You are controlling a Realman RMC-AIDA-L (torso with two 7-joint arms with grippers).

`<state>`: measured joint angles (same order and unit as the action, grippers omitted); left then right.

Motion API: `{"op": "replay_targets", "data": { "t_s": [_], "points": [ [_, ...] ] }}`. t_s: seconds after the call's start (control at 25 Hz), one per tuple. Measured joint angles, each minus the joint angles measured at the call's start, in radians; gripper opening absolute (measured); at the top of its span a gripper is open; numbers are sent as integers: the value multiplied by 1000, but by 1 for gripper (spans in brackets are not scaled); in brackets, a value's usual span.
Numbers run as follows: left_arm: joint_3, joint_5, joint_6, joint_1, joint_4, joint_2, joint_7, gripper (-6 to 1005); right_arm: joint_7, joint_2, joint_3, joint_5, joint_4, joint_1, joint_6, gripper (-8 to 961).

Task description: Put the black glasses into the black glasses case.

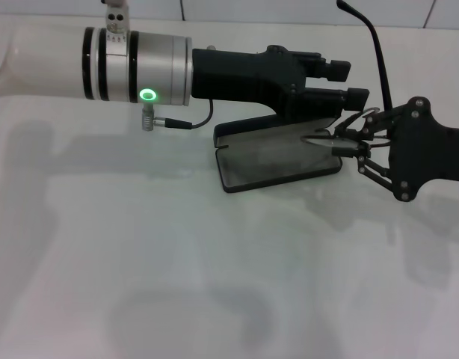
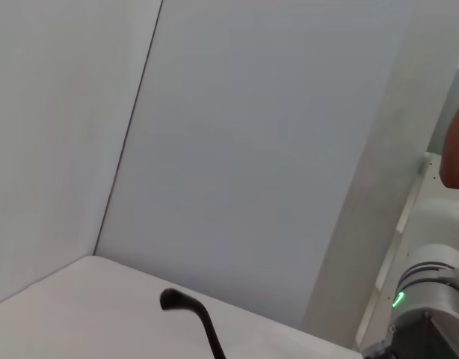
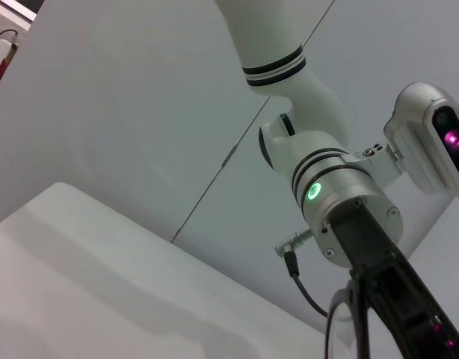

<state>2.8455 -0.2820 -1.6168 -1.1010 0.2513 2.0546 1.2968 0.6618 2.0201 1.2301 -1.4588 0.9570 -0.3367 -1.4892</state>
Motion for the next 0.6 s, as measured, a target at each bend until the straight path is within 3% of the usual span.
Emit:
{"op": "replay_targets", "data": {
  "t_s": [0.2,0.4,0.6],
  "points": [
    [-1,-12,16,12,2,-6,-1,638,-46,-3,-6,-7,1,17,-45,118],
    [-1,-13,93,23,11,-9,1,639,-115,-9,-41,-12,1,38,-260,118],
    [-2,-31,187,10,4,14,-31,639,-125,-4,-50,-7,-55,10,-379,118]
  ]
}}
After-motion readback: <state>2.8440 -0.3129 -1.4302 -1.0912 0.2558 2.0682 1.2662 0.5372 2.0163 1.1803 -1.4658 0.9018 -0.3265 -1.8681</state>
